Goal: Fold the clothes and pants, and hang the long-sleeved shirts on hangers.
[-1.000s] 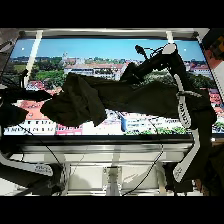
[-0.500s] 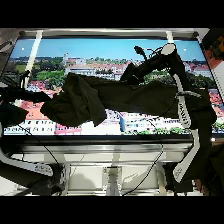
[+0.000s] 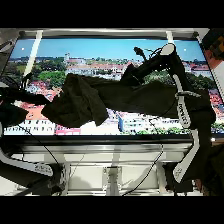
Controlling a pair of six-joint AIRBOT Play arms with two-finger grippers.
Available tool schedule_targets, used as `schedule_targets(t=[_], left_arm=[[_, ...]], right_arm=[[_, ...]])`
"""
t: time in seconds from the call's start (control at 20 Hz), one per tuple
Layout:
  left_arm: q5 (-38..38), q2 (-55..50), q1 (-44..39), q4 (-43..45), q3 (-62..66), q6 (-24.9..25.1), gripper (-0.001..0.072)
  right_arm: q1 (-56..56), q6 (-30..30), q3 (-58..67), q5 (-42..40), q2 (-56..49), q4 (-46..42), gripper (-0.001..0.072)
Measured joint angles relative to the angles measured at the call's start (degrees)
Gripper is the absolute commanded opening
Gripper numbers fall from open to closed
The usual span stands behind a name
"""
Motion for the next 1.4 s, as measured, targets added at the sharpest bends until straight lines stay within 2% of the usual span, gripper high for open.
schedule_targets(t=[0.2, 0.65, 0.85, 1.1, 1.25, 1.3, 1.4], left_arm=[[-1.7, 0.1, -0.1, -4.3, 0.0, 0.7, 0.0023], [-2.5, 0.8, -0.1, -8.9, 0.0, 1.8, 0.0023], [-2.5, 1.4, 0.0, -9.7, 0.0, 2.2, 0.0023], [-2.5, 3.0, -0.1, -10.1, 0.0, 2.4, 0.0023], [-2.5, 4.0, -0.1, -10.1, 0.0, 2.4, 0.0023], [-2.5, 4.4, -0.1, -10.2, 0.0, 2.4, 0.0023], [-2.6, 5.2, -0.1, -10.2, 0.0, 2.4, 0.0023]], right_arm=[[4.3, 0.0, -3.7, 1.6, -0.1, -1.5, 0.0451], [17.8, -0.7, -8.1, 4.8, 0.0, -11.5, 0.0451], [22.9, -5.2, -8.9, 2.5, 0.0, -12.4, 0.0447], [26.9, -13.6, -9.1, -1.1, 0.9, -16.6, 0.0444], [30.3, -17.2, -8.3, -3.0, 1.4, -25.5, 0.0443], [31.4, -17.8, -8.0, -4.0, 1.5, -29.2, 0.0393], [34.1, -19.0, -6.9, -6.8, 1.6, -35.6, 0.0375]])
